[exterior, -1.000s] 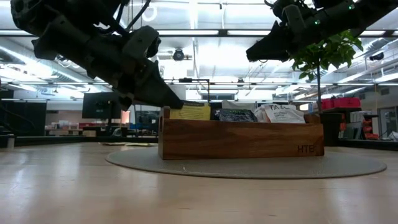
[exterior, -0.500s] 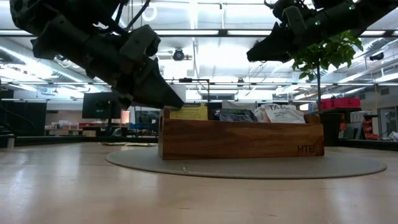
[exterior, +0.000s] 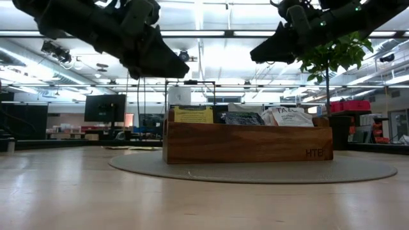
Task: Pick & Place Tea
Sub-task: Put the yellow tea bag into the left section of the wooden organizer
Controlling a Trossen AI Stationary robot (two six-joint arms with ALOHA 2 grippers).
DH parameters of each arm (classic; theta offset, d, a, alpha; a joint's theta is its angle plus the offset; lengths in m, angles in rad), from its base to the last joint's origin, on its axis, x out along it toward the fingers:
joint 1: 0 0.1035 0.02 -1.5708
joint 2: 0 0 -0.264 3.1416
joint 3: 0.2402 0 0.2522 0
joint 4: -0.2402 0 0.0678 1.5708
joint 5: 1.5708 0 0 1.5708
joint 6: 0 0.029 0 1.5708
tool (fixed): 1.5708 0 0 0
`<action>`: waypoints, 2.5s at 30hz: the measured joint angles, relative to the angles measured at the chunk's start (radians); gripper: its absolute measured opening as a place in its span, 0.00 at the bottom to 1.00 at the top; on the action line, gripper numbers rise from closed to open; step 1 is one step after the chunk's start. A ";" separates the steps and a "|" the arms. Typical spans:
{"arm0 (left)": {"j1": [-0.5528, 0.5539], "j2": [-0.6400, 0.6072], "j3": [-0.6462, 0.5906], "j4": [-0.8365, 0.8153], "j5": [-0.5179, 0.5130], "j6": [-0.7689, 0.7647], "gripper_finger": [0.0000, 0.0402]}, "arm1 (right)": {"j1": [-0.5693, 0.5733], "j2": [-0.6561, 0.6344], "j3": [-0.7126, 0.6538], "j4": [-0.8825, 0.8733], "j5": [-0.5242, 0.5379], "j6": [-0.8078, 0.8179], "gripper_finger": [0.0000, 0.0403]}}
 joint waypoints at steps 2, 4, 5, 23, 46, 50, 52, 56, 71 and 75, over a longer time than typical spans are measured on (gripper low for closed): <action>0.018 -0.014 0.000 -0.014 -0.001 0.029 0.37 | 0.000 0.022 0.001 0.015 0.000 -0.004 0.36; 0.040 -0.030 0.000 -0.058 -0.001 0.049 0.35 | 0.000 0.044 0.000 0.016 0.000 -0.010 0.36; 0.052 -0.037 0.000 -0.086 -0.001 0.051 0.35 | 0.000 0.056 0.000 0.021 0.000 -0.011 0.36; 0.425 -0.112 -0.001 -0.287 0.149 0.124 0.27 | 0.000 0.095 0.000 0.055 -0.013 -0.003 0.36; 0.885 0.082 0.217 -0.437 0.560 0.371 0.46 | 0.000 0.150 -0.001 0.090 -0.010 0.001 0.36; 0.904 0.181 0.343 -0.638 0.560 0.464 0.54 | 0.000 0.156 -0.001 0.097 -0.010 0.001 0.36; 0.904 0.234 0.400 -0.713 0.557 0.500 0.55 | 0.000 0.156 -0.001 0.098 -0.011 0.001 0.36; 0.919 0.322 0.494 -0.735 0.556 0.535 0.56 | 0.000 0.156 -0.001 0.113 -0.011 0.004 0.36; 0.995 0.460 0.597 -0.909 0.629 0.715 0.56 | 0.001 0.156 -0.001 0.102 -0.045 0.023 0.36; 0.992 0.461 0.597 -0.900 0.632 0.753 0.56 | 0.001 0.156 -0.001 0.100 -0.045 0.023 0.36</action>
